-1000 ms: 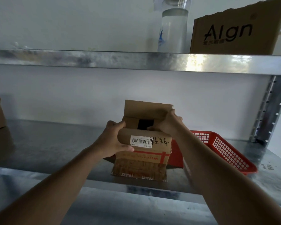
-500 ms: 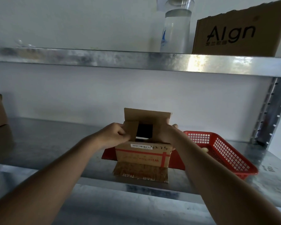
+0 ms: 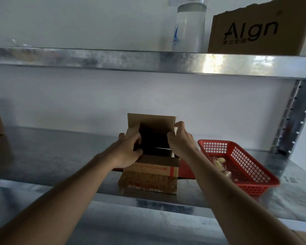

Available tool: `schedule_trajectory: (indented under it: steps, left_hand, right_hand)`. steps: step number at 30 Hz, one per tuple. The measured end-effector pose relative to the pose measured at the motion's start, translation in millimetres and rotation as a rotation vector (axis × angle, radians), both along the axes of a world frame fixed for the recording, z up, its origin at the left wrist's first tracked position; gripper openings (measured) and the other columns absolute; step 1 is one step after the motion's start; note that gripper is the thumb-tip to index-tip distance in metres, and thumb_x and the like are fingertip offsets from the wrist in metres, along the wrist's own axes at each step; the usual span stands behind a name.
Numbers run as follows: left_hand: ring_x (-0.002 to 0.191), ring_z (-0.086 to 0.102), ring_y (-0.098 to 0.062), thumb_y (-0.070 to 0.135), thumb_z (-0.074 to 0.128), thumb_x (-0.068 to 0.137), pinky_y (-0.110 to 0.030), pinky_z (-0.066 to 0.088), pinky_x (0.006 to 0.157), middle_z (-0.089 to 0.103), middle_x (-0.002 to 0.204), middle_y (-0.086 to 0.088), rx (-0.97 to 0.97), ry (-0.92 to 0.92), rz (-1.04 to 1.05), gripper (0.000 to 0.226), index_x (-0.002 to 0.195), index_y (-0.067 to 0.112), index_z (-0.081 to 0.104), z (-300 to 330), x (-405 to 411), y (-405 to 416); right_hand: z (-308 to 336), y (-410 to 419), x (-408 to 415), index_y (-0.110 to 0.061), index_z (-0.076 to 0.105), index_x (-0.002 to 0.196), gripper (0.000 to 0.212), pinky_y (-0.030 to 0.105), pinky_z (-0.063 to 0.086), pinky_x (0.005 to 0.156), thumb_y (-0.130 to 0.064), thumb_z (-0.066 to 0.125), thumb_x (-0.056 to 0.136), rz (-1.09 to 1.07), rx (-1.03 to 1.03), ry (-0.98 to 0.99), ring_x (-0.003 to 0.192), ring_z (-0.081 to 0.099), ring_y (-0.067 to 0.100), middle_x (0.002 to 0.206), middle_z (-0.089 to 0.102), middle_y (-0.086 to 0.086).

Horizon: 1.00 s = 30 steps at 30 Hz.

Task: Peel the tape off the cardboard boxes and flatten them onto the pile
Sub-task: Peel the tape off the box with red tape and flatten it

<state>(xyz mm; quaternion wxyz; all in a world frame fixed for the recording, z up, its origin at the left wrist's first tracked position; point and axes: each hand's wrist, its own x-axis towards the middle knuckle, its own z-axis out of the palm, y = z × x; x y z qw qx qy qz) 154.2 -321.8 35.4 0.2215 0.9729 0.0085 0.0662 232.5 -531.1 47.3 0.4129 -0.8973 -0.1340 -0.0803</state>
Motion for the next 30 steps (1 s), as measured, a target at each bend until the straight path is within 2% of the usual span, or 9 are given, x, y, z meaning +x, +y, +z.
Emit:
schedule_trajectory:
  steps: [2,4,6,9,12,16,23,27,30]
  left_hand:
    - [0.075,0.061,-0.016,0.058,0.047,0.101,-0.029,0.044,0.059,0.061,0.097,-0.004,-0.020,-0.189,0.017,0.026,0.104,0.034,0.039,1,1,4]
    - [0.067,0.059,-0.016,0.080,0.040,0.091,-0.033,0.042,0.058,0.061,0.078,0.002,-0.047,-0.261,0.049,0.048,0.098,0.033,0.038,3,1,12]
    - [0.085,0.063,-0.014,0.098,0.043,0.074,-0.036,0.047,0.067,0.064,0.096,0.012,-0.082,-0.148,-0.009,0.073,0.112,0.036,0.040,7,-2,22]
    - [0.126,0.048,-0.016,0.097,0.069,0.054,-0.038,0.049,0.093,0.043,0.138,0.013,-0.027,-0.001,-0.070,0.111,0.139,0.038,0.029,7,-2,30]
    - [0.110,0.057,-0.016,0.060,0.094,0.062,-0.031,0.046,0.079,0.055,0.122,0.013,-0.020,-0.229,-0.020,0.079,0.120,0.037,0.046,2,7,39]
    - [0.081,0.066,-0.003,0.022,0.096,0.071,-0.012,0.044,0.056,0.067,0.085,0.019,-0.206,-0.486,-0.022,0.046,0.090,0.036,0.057,-6,11,48]
    - [0.083,0.067,0.000,0.010,0.089,0.079,-0.019,0.054,0.058,0.069,0.093,0.012,-0.310,-0.615,-0.013,0.039,0.094,0.030,0.059,-9,14,62]
    - [0.090,0.069,-0.004,0.007,0.084,0.085,-0.022,0.058,0.062,0.070,0.098,0.012,-0.395,-0.560,-0.023,0.040,0.099,0.034,0.058,-10,16,78]
    - [0.100,0.072,-0.016,0.002,0.083,0.084,-0.035,0.063,0.073,0.071,0.104,0.009,-0.495,-0.546,-0.027,0.050,0.105,0.039,0.058,-11,17,95]
  right_hand:
    - [-2,-5,4,-0.024,0.032,0.137,0.030,0.032,0.049,0.052,-0.028,0.038,0.108,-0.059,0.073,0.014,0.081,0.066,0.022,0.098,0.057,0.000]
    - [-2,-11,10,-0.019,0.033,0.138,0.029,0.035,0.053,0.054,-0.027,0.035,0.109,-0.135,0.183,0.043,0.081,0.065,0.022,0.097,0.056,0.002]
    - [1,-16,15,-0.016,0.032,0.141,0.033,0.033,0.050,0.050,-0.025,0.034,0.110,-0.221,0.279,0.075,0.078,0.063,0.021,0.095,0.053,0.003]
    - [4,-21,18,-0.016,0.029,0.140,0.033,0.043,0.060,0.060,-0.019,0.034,0.107,-0.299,0.392,0.100,0.080,0.064,0.024,0.094,0.053,0.004]
    - [2,-21,18,-0.015,0.030,0.136,0.030,0.051,0.063,0.071,-0.016,0.034,0.107,-0.325,0.459,0.076,0.085,0.064,0.025,0.106,0.057,0.008]
    - [-7,-19,15,-0.018,0.032,0.125,0.021,0.047,0.055,0.066,-0.016,0.034,0.104,-0.317,0.538,-0.058,0.092,0.061,0.028,0.120,0.055,0.014]
    - [-29,-16,19,-0.030,0.033,0.144,0.053,0.044,0.040,0.094,-0.052,0.028,0.096,-0.143,0.703,-0.166,0.121,0.045,0.023,0.141,0.039,0.005]
    - [-36,-21,34,-0.036,0.015,0.154,0.073,0.057,0.039,0.110,-0.044,0.056,0.094,-0.205,0.442,-0.146,0.136,0.038,0.033,0.153,0.031,0.006]
    - [-39,-21,45,-0.029,0.020,0.154,0.078,0.058,0.029,0.118,-0.066,0.054,0.094,-0.223,0.266,-0.105,0.137,0.044,0.034,0.148,0.046,0.005]
